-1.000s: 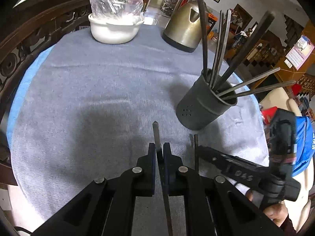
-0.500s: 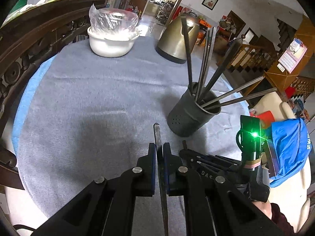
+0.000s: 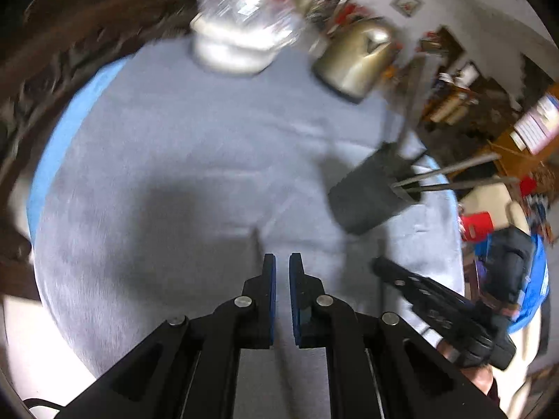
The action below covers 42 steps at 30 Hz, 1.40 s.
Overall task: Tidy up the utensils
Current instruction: 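Lift the chopsticks toward the grey cup with the left tool while the right tool follows, then raise both held chopsticks over the grey cup and lower them into it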
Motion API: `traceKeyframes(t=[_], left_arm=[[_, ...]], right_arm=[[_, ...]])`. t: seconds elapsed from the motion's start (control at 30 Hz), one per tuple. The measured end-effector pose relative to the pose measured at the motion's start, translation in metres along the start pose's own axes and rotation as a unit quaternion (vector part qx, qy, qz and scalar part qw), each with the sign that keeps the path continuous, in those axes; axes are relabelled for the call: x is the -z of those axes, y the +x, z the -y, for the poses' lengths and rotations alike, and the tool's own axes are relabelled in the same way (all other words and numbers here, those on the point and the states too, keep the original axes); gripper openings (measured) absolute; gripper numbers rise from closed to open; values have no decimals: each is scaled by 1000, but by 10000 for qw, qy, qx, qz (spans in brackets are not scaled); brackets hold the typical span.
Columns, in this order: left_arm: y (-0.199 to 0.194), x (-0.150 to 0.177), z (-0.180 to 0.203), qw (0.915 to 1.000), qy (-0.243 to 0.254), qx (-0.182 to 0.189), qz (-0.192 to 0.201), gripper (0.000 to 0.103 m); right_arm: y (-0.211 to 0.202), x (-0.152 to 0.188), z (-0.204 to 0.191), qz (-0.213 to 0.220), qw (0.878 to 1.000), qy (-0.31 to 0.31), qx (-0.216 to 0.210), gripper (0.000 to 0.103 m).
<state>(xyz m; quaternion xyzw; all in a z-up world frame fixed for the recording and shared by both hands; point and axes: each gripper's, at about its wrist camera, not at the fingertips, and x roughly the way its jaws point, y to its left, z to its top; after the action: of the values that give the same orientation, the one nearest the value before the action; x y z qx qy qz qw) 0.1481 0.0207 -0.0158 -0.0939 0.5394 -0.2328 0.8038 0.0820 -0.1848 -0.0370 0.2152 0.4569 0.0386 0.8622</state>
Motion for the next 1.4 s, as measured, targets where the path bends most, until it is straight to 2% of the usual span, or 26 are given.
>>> traceKeyframes(t=[0.07,0.13,0.2,0.23,0.33,0.43,0.57,0.63,0.67,0.7,0.87,1.03,1.23,1.4], left_arm=[[11,-1,-8,9998,-114,-75,-156,8],[20,-2,-9,9993,-118,-66,-353,17],[33,-3,-5,9981,-94,-42,-602,36],[38,-3,-3,9977,-65,-81,-665,36],[55,-2,10,9948,148,-335,-950,36],[74,-2,11,9897,66,-500,-1336,36],[78,-9,17,9892,88,-494,-1379,36],[80,-11,20,9891,168,-532,-1362,27],[81,-12,22,9890,213,-549,-1355,15],[82,-11,22,9892,228,-515,-1357,10],[78,-6,23,9925,97,-382,-1159,7],[54,0,30,9966,58,-182,-798,6],[6,3,47,9996,213,79,-174,6],[-44,11,68,9971,535,158,520,6]], right_arm=[[-2,2,6,-23,10000,32,-30,7],[1,2,5,-37,10000,38,-34,7],[4,0,4,-43,10000,65,-50,7],[2,0,6,-42,10000,69,-57,7],[2,1,8,-45,9999,78,-59,7],[2,1,12,-60,9999,101,-66,7],[4,1,14,-84,9999,113,-94,7],[5,2,13,-83,9998,106,-116,7],[4,2,13,-74,9999,88,-125,7],[3,2,12,-54,9999,66,-143,7],[-8,1,10,129,9998,-81,-153,7],[-25,-1,8,395,9988,-182,-233,7],[-55,-3,-1,905,9941,-414,-421,7],[-85,-3,-11,1420,9864,-573,-596,7]])
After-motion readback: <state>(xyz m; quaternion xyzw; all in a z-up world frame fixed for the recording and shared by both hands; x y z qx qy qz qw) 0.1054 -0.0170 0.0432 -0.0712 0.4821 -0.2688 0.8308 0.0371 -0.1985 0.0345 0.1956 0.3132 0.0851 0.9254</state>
